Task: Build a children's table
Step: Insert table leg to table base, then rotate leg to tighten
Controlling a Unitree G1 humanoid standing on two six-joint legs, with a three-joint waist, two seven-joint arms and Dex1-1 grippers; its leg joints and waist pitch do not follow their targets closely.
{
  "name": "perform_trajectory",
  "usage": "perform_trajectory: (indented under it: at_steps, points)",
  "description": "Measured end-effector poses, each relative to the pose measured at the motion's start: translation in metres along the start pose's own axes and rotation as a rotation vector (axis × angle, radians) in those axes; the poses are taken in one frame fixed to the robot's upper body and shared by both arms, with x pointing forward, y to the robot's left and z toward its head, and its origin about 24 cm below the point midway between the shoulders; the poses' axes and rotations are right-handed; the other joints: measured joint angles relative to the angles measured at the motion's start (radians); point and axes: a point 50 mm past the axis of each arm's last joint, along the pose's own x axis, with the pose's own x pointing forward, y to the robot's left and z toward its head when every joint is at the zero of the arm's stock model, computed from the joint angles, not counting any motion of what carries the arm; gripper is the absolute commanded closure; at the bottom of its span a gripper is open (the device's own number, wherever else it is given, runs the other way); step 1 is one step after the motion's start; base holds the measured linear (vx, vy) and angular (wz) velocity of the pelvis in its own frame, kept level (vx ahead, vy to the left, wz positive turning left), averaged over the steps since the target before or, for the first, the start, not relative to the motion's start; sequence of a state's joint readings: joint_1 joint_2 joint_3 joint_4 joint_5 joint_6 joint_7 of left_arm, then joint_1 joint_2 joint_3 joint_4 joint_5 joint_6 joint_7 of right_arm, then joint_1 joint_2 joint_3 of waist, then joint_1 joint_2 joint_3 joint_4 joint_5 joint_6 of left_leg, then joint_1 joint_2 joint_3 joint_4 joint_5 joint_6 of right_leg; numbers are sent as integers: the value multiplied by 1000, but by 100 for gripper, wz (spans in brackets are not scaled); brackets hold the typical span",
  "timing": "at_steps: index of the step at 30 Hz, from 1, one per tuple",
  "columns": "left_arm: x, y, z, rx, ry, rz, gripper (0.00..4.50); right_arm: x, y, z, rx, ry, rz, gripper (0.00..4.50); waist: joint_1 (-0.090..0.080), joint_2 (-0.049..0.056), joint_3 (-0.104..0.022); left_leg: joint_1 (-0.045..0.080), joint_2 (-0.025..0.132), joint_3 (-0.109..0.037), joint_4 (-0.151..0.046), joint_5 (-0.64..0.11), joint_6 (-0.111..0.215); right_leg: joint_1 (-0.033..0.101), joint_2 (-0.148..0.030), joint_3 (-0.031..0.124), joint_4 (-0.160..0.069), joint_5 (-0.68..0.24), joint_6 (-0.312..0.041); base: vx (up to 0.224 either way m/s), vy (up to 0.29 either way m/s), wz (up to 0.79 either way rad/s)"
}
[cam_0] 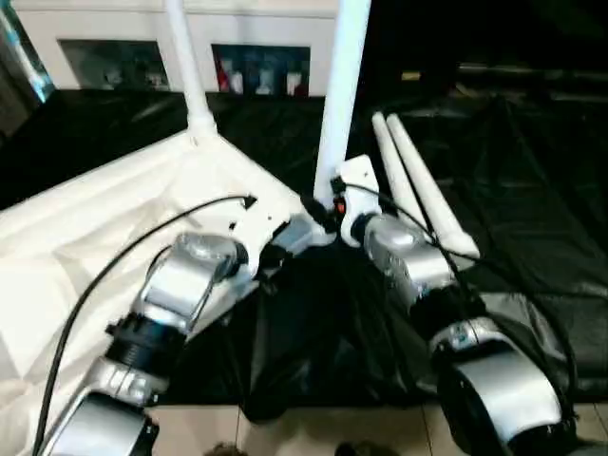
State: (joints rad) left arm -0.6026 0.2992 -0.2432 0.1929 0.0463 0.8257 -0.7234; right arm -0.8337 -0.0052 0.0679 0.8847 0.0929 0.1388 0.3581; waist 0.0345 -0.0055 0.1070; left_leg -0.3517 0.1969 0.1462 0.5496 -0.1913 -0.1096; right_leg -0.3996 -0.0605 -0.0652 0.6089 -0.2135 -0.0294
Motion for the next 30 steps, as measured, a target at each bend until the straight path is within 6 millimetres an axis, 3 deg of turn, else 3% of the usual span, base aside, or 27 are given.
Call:
perform_trajectory:
  at_steps: [3,10,13,17,24,30]
  points:
    - [-1,-2,2,17,-20,-35,450,-3,-3,-14,24,45,4,116,6,2,2,-1,2,3,0,0,0,-2,0,0,0,7,-4,0,0,0]
    - [-10,1,4,113,-59,-69,450,-16,-8,-8,-13,2,121,62,7,6,4,-16,11,12,1,22,6,-10,4,-3,0,7,-4,0,0,0]
    - [-17,1,-1,190,-72,-120,450,-29,-13,-9,-26,-7,198,62,9,6,4,-23,10,12,6,19,11,-15,3,-2,-1,7,-4,0,0,0]
    - [-22,-2,-5,272,-86,-208,450,-49,-17,-11,-65,-9,300,62,24,6,4,-32,10,13,16,16,17,-20,2,-2,1,7,-3,0,0,0]
    - [-27,-11,-20,323,-96,-353,450,-87,-24,1,-162,-20,488,62,30,7,4,-29,12,15,25,16,18,-17,1,-1,6,9,-1,0,0,0]
    - [-32,-12,-29,331,-96,-407,450,-112,-26,-11,-208,62,594,62,34,8,3,-28,14,17,34,17,18,-15,1,1,15,10,0,0,0,0]
